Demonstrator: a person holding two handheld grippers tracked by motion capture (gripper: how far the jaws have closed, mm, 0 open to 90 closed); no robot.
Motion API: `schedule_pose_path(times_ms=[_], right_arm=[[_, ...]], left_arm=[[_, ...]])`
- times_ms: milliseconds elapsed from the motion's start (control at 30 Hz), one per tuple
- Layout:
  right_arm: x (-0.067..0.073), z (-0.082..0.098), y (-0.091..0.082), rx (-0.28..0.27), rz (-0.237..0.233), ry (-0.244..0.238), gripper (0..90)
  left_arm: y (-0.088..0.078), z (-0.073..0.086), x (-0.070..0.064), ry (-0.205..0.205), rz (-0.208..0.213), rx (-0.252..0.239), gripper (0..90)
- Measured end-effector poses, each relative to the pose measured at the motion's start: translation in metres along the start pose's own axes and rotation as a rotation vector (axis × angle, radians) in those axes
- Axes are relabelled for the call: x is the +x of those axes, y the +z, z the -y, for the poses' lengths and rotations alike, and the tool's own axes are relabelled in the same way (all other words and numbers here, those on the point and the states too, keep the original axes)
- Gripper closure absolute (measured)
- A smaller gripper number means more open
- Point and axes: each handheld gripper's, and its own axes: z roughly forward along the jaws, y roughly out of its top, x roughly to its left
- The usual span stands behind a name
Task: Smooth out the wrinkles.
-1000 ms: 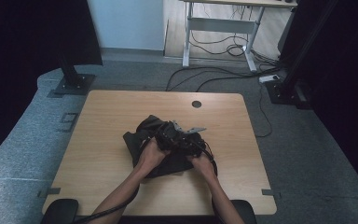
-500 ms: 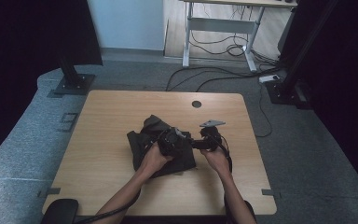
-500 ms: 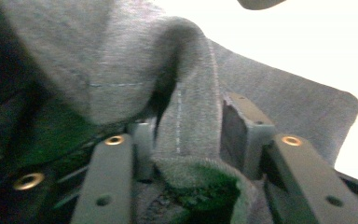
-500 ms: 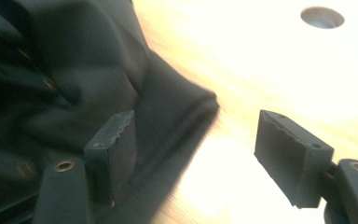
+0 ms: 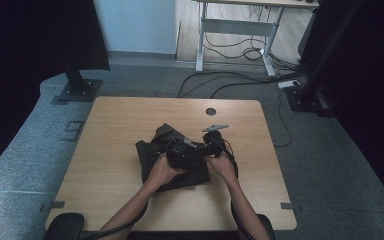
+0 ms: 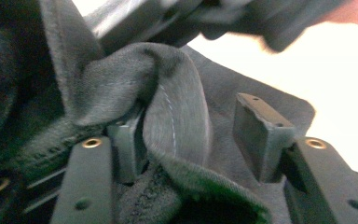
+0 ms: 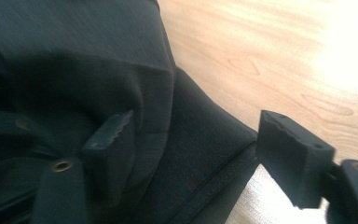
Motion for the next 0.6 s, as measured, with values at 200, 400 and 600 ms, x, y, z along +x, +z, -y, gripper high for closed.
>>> schedule_pose_path(times_ms=[200,400,600], right_arm=[[-0.002,0.010,0.013,0.070,0.032,-0.035,31.0],[-0.002,0.000,-0.020,-0.007,0.034,-0.023,27.4],[0.005,-0.022,-0.054,-0.057,0.038,-0.062,25.7]], left_arm=[[-0.012,-0.002,-0.001,-0.007,0.022,-0.029,37.2],[-0.023,-0.005,-0.005,-0.012,0.012,-0.046,35.7],[-0.063,-0.017,-0.007,-0.008,0.028,-0.119,32.4]])
